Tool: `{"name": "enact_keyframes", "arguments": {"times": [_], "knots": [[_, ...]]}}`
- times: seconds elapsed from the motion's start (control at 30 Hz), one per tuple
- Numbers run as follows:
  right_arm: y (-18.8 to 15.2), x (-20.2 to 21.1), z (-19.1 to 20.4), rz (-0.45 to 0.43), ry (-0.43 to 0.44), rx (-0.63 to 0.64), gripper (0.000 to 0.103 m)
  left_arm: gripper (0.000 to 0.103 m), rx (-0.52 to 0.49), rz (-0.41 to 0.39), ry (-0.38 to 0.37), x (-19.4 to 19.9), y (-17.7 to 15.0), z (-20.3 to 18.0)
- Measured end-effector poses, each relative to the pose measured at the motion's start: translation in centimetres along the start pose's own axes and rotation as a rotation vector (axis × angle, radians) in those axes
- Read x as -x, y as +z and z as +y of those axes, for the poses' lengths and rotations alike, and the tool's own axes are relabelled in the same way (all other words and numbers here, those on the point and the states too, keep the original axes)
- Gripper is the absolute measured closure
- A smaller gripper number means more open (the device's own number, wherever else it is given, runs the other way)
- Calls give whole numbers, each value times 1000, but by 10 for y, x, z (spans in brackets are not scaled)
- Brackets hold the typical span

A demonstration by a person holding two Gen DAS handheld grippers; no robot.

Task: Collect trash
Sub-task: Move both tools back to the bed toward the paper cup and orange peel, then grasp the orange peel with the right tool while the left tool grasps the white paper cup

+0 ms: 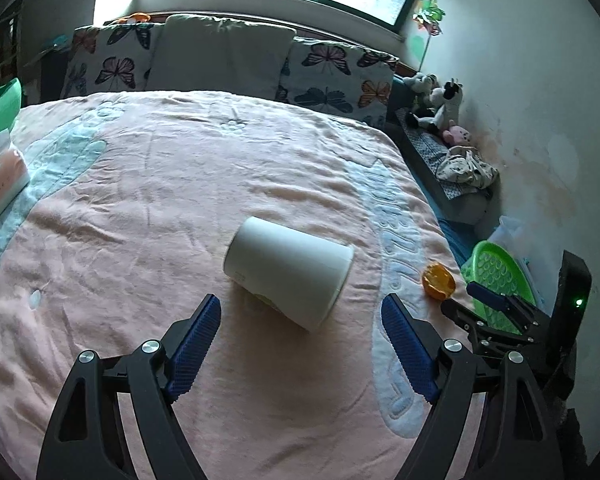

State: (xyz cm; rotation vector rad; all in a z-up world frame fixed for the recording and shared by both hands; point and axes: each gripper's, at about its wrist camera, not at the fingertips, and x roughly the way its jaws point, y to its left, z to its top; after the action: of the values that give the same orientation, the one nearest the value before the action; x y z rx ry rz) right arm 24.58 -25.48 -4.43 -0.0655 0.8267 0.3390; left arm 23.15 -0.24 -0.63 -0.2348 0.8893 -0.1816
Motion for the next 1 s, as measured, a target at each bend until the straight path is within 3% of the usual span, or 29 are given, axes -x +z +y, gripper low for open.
{"name": "enact_keyframes", "arguments": {"times": [0.2, 0.5, 0.7, 1.0], "knots": [[3, -22, -2, 32, -16, 16, 40, 23, 13, 3, 7, -8, 8, 5], [4, -30, -3, 49, -30, 28, 55, 17, -70, 17, 20, -24, 6, 2], [5, -21, -6, 34, -15, 10, 59, 10, -206, 33, -15, -35, 11, 0], [5, 1, -4, 5, 10, -20, 59, 8, -265, 44, -95, -46, 22, 9]]}}
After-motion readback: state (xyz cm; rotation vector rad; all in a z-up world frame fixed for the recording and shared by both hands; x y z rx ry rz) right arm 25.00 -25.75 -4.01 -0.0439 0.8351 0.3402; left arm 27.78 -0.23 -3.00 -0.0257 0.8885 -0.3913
